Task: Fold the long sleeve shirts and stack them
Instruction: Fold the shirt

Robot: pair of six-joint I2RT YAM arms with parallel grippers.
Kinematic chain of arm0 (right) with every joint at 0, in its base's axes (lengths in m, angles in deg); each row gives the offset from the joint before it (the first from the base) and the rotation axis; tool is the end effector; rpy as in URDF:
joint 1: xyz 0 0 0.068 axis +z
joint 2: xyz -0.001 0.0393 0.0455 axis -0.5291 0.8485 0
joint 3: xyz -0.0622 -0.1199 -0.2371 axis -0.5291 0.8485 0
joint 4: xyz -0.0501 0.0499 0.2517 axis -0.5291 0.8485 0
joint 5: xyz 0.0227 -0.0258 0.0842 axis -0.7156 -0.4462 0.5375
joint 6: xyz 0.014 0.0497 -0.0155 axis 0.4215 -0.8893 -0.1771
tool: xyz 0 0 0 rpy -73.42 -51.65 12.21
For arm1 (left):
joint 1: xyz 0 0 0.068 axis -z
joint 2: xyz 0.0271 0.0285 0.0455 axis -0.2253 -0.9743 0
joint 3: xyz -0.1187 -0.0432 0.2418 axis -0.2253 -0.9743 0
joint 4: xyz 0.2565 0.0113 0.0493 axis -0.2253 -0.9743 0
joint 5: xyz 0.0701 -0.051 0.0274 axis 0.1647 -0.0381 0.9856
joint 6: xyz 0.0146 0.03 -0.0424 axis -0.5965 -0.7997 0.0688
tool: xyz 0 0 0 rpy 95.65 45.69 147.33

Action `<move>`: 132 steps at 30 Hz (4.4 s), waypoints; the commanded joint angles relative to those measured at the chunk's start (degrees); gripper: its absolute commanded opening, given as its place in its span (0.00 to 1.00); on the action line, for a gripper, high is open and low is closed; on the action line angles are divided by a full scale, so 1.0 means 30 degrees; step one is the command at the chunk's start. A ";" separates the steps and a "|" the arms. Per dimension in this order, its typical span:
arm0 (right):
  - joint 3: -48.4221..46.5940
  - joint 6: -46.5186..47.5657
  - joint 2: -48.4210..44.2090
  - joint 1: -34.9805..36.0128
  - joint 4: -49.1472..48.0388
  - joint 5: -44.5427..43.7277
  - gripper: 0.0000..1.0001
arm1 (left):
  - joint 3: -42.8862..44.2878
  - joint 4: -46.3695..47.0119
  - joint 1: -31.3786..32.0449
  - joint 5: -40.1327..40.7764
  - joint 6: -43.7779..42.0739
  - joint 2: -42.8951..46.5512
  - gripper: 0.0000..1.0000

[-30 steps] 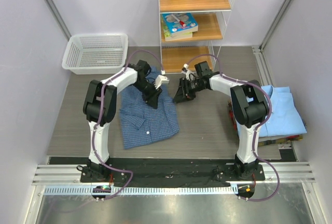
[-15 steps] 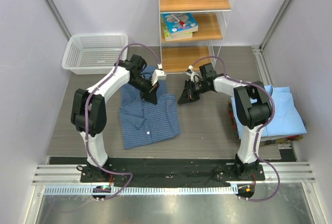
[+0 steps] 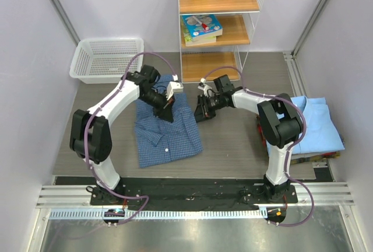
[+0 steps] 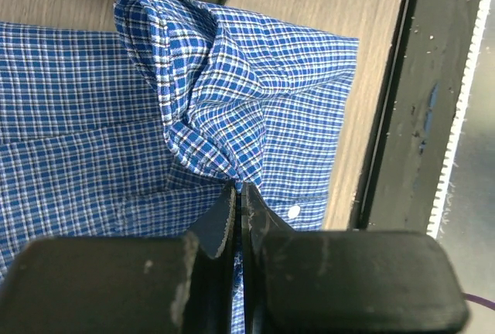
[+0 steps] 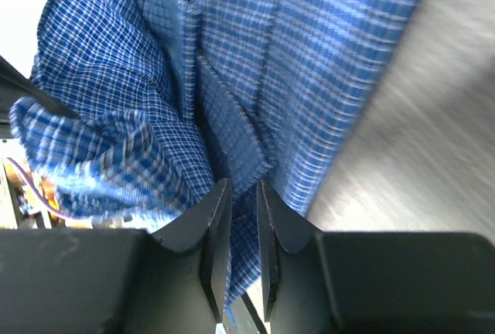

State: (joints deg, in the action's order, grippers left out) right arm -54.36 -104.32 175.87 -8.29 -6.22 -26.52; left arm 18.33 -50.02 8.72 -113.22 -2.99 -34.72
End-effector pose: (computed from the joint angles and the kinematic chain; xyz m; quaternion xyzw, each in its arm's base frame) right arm 0.3489 0.1832 0.1591 -0.1598 0.8594 0.4783 0.0839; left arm 0.3111 -0.1523 0.2548 0.4966 0.7636 -0.3776 0.1665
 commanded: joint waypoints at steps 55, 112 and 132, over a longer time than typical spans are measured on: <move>-0.2704 0.4366 0.0964 0.2049 0.2858 0.1577 0.51 | -0.3958 0.5287 -0.0449 0.3082 0.6807 0.4158 0.00; -0.7330 0.9638 -0.1234 0.3007 0.7083 -0.7846 0.61 | -0.7759 0.2909 -1.2752 -0.0756 0.9960 0.5616 0.55; -1.3927 1.0202 0.3628 0.9340 0.5708 -0.8097 0.47 | -0.6532 -0.0924 -1.3368 -0.2773 1.0792 0.0672 0.20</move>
State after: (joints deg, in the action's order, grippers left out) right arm -93.62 -74.64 187.28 20.56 13.16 -51.81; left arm -3.13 -47.73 -30.78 -116.08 30.30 -30.10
